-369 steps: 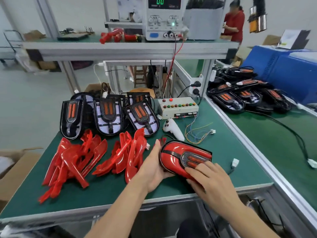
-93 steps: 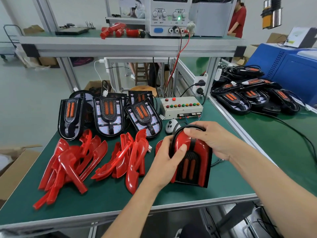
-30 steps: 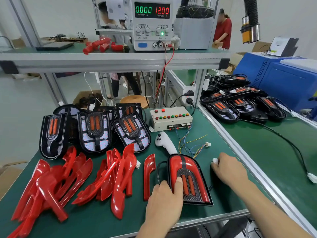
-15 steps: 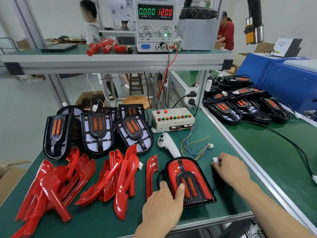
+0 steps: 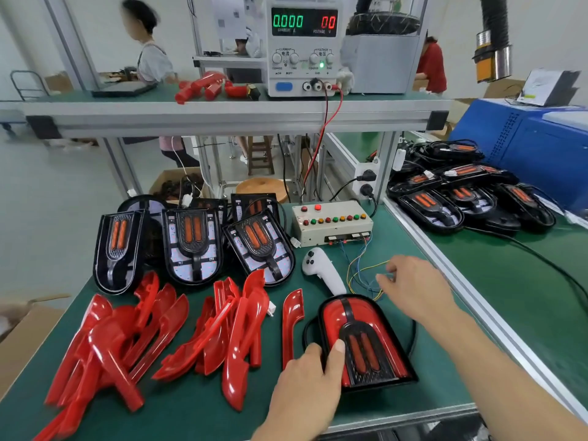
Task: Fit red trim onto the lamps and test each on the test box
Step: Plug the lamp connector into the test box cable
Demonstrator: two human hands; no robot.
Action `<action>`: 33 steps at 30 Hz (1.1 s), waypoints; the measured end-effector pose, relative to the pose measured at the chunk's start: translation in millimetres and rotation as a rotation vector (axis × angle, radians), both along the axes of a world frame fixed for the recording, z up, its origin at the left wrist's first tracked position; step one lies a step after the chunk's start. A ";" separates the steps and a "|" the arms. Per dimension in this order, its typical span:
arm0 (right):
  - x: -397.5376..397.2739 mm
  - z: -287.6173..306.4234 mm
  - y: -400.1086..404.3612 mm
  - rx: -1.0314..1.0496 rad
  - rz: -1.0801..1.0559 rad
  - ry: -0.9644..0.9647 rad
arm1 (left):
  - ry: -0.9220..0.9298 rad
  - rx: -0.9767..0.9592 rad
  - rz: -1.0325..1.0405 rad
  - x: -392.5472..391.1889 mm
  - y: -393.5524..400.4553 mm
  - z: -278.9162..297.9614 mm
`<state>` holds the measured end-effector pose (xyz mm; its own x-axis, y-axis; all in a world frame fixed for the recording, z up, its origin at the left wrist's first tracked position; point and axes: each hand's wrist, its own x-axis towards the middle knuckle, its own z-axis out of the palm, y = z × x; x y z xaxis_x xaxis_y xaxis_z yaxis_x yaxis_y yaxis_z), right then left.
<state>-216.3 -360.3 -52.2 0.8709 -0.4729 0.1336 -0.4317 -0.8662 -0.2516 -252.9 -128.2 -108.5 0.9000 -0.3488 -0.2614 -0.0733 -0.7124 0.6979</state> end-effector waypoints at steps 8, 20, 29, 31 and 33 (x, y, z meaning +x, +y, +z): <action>65.5 2.5 52.7 0.123 0.185 0.205 | 0.041 -0.032 0.013 0.7 2.4 -3.0; 83.1 -16.6 62.8 0.112 0.139 0.300 | 0.075 -0.016 0.025 1.4 3.6 5.3; 62.2 40.6 69.1 -0.026 0.275 0.159 | 0.010 0.080 0.030 -5.8 1.1 13.9; 54.9 70.1 71.7 -0.084 0.297 0.110 | -0.046 0.151 -0.074 -0.7 4.4 13.1; 48.1 102.8 74.9 -0.066 0.325 0.048 | 0.010 0.160 -0.137 1.0 5.3 17.2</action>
